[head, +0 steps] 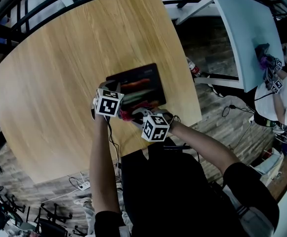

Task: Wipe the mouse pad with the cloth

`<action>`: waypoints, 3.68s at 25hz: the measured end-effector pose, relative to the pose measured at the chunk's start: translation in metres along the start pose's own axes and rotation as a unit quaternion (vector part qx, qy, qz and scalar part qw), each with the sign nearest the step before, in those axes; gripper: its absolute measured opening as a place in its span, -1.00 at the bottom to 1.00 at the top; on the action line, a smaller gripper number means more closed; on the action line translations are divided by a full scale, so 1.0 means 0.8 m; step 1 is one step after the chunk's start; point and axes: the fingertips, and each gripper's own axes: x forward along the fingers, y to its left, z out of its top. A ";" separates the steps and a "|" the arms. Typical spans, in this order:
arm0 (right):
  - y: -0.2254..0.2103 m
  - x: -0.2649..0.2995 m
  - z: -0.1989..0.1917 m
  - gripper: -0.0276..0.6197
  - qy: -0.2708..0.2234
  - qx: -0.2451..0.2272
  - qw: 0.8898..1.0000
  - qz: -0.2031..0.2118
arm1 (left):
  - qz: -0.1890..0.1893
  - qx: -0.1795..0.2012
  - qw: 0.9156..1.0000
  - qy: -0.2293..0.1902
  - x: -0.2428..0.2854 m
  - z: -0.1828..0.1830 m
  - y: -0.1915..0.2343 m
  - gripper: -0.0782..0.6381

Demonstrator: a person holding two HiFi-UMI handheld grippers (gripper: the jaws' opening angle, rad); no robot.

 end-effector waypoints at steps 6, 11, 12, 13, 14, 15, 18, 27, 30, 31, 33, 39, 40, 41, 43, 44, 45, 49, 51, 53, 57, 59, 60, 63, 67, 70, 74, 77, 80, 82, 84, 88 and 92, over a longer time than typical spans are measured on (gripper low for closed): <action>0.023 0.003 -0.010 -0.73 0.014 -0.005 1.000 0.028 | -0.018 0.000 1.000 0.013 0.002 0.000 -0.002 -0.72; 0.011 -0.027 0.012 -0.73 -0.043 0.032 0.998 0.019 | -0.011 -0.004 1.000 -0.004 -0.024 0.009 0.031 -0.72; 0.006 -0.038 0.018 -0.73 -0.060 0.046 0.997 0.012 | -0.012 -0.007 1.000 -0.008 -0.030 0.013 0.038 -0.72; 0.000 -0.050 0.023 -0.73 -0.077 0.059 0.995 0.005 | -0.015 -0.008 1.000 -0.010 -0.033 0.016 0.043 -0.72; -0.008 -0.061 0.030 -0.73 -0.094 0.070 0.993 -0.003 | -0.021 -0.006 1.000 -0.011 -0.035 0.019 0.046 -0.72; -0.017 -0.073 0.037 -0.73 -0.110 0.080 0.991 -0.011 | -0.029 -0.001 1.000 -0.009 -0.034 0.020 0.048 -0.72; -0.057 -0.108 0.063 -0.73 -0.155 0.104 0.981 -0.044 | -0.056 0.022 0.998 0.013 -0.025 0.016 0.047 -0.72; -0.227 -0.164 0.075 -0.73 -0.147 0.142 0.951 -0.232 | -0.102 0.015 0.993 0.049 -0.010 0.001 0.045 -0.72; -0.255 -0.130 0.036 -0.73 -0.090 0.176 0.946 -0.256 | -0.106 0.019 0.992 0.058 -0.009 -0.001 0.045 -0.72; -0.258 -0.114 0.021 -0.73 -0.070 0.187 0.946 -0.255 | -0.106 0.022 0.992 0.061 -0.009 -0.002 0.044 -0.72; -0.255 -0.085 0.000 -0.73 -0.040 0.204 0.947 -0.244 | -0.106 0.027 0.992 0.067 -0.007 -0.003 0.043 -0.72; -0.237 -0.052 0.021 -0.73 -0.013 0.194 0.957 -0.216 | -0.111 0.027 0.991 0.062 -0.008 -0.003 0.045 -0.72; -0.233 -0.047 0.026 -0.73 -0.009 0.182 0.960 -0.211 | -0.112 0.024 0.992 0.060 -0.008 -0.005 0.044 -0.72; -0.229 -0.041 0.030 -0.73 -0.006 0.171 0.963 -0.206 | -0.114 0.021 0.992 0.058 -0.007 -0.006 0.044 -0.72; -0.223 -0.031 0.040 -0.73 0.000 0.150 0.969 -0.196 | -0.119 0.015 0.991 0.057 -0.007 -0.006 0.044 -0.72; -0.220 -0.026 0.046 -0.73 0.004 0.141 0.971 -0.191 | -0.121 0.015 0.991 0.055 -0.008 -0.005 0.045 -0.72; -0.217 -0.021 0.051 -0.73 0.007 0.133 0.974 -0.185 | -0.124 0.017 0.991 0.053 -0.008 -0.003 0.045 -0.72; -0.205 -0.005 0.066 -0.73 0.016 0.102 0.981 -0.165 | -0.130 0.015 0.990 0.055 -0.007 -0.004 0.046 -0.72; -0.197 0.001 0.072 -0.73 0.020 0.085 0.984 -0.155 | -0.132 0.013 0.990 0.055 -0.007 -0.005 0.045 -0.72; -0.189 0.006 0.077 -0.73 0.025 0.061 0.987 -0.150 | -0.135 0.015 0.990 0.048 -0.008 -0.002 0.042 -0.72; -0.183 0.013 0.081 -0.73 0.027 0.029 0.989 -0.143 | -0.141 0.011 0.989 0.041 -0.008 -0.001 0.046 -0.72; -0.182 0.016 0.081 -0.73 0.028 0.016 0.990 -0.139 | -0.141 0.012 0.989 0.041 -0.007 -0.001 0.048 -0.72; -0.180 0.017 0.081 -0.73 0.028 0.011 0.990 -0.137 | -0.140 0.012 0.989 0.041 -0.006 -0.001 0.048 -0.72; -0.172 0.020 0.079 -0.73 0.028 0.002 0.991 -0.131 | -0.138 0.013 0.990 0.040 -0.006 -0.003 0.047 -0.72; -0.154 0.022 0.079 -0.73 0.021 -0.005 0.993 -0.118 | -0.137 0.010 0.990 0.038 -0.007 -0.003 0.046 -0.72; -0.134 0.027 0.079 -0.73 0.019 -0.022 0.994 -0.104 | -0.137 0.008 0.990 0.036 -0.007 -0.003 0.046 -0.72; -0.103 0.036 0.079 -0.73 0.014 -0.031 0.996 -0.080 | -0.137 0.004 0.990 0.036 -0.007 -0.005 0.048 -0.72; -0.085 0.039 0.077 -0.73 0.011 -0.029 0.997 -0.066 | -0.134 0.005 0.990 0.035 -0.006 -0.004 0.048 -0.72; -0.068 0.040 0.074 -0.73 0.006 -0.030 0.998 -0.056 | -0.129 0.004 0.991 0.030 -0.007 -0.003 0.048 -0.72; -0.057 0.041 0.071 -0.73 0.005 -0.033 0.998 -0.050 | -0.127 -0.001 0.992 0.025 -0.007 -0.003 0.049 -0.72; -0.045 0.042 0.068 -0.73 0.006 -0.037 0.998 -0.042 | -0.125 -0.004 0.992 0.021 -0.007 -0.002 0.050 -0.72; -0.020 0.042 0.059 -0.73 0.002 -0.036 0.999 -0.028 | -0.113 -0.005 0.993 0.023 -0.007 -0.006 0.050 -0.72; -0.002 0.040 0.050 -0.73 -0.001 -0.032 0.999 -0.018 | -0.097 0.003 0.995 0.017 -0.008 -0.001 0.050 -0.72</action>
